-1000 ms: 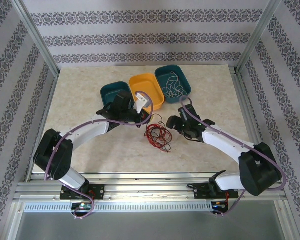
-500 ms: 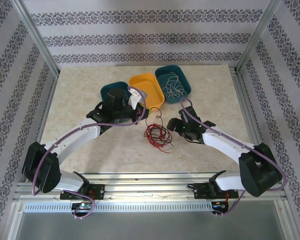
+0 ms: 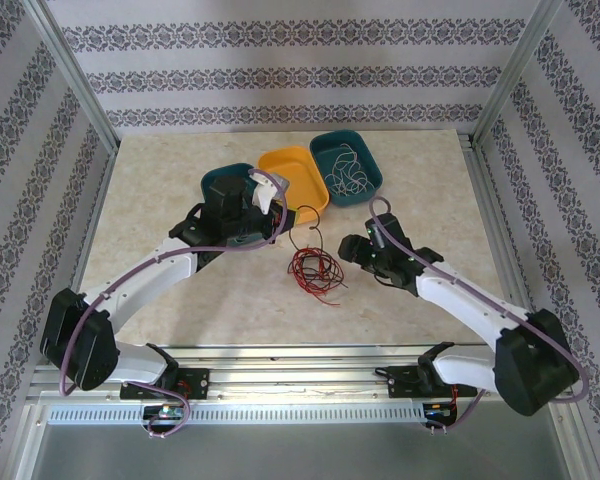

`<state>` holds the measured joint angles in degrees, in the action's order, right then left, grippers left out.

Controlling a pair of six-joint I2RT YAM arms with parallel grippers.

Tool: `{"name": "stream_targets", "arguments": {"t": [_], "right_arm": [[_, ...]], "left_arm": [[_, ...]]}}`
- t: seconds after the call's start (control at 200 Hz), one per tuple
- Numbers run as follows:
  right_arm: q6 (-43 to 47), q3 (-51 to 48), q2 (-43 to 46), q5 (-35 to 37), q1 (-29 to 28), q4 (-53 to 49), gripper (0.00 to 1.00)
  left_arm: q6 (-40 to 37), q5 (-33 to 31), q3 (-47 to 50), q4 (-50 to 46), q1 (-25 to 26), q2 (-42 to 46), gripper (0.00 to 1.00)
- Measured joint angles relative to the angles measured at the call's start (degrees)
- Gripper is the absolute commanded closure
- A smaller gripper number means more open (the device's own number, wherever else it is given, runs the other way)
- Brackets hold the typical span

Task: Untangle the cables

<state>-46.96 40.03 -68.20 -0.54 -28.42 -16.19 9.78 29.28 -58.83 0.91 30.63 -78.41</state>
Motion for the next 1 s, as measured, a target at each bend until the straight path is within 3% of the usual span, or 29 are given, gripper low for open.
{"name": "stream_targets", "arguments": {"t": [0.16, 0.3, 0.54, 0.784, 0.909, 0.999], "right_arm": [[4.02, -1.49, 6.91, -2.67, -1.11, 1.09, 0.44], [7.32, -1.57, 7.65, -5.79, -2.93, 2.49, 0.56], [11.61, 1.27, 0.04, -6.32, -8.46, 1.09, 0.58], [14.29, 5.27, -4.44, -4.57, -9.62, 0.39, 0.61], [14.69, 6.16, -4.94, -2.89, -9.62, 0.07, 0.73], [14.84, 6.71, -5.55, -1.75, -9.62, -0.35, 0.87]], "left_arm": [[0.83, -0.11, 0.0, 1.14, 0.0, 0.04, 1.0], [1.49, -0.2, 0.0, 2.01, 0.0, 0.02, 1.0], [2.03, -0.17, 0.0, 2.4, 0.0, 0.02, 1.0], [2.32, -0.17, 0.04, 2.4, 0.0, 0.04, 1.0], [2.34, -0.17, 0.11, 2.43, 0.0, 0.04, 1.0], [2.54, -0.17, 0.11, 2.49, 0.0, 0.04, 1.0]]}}
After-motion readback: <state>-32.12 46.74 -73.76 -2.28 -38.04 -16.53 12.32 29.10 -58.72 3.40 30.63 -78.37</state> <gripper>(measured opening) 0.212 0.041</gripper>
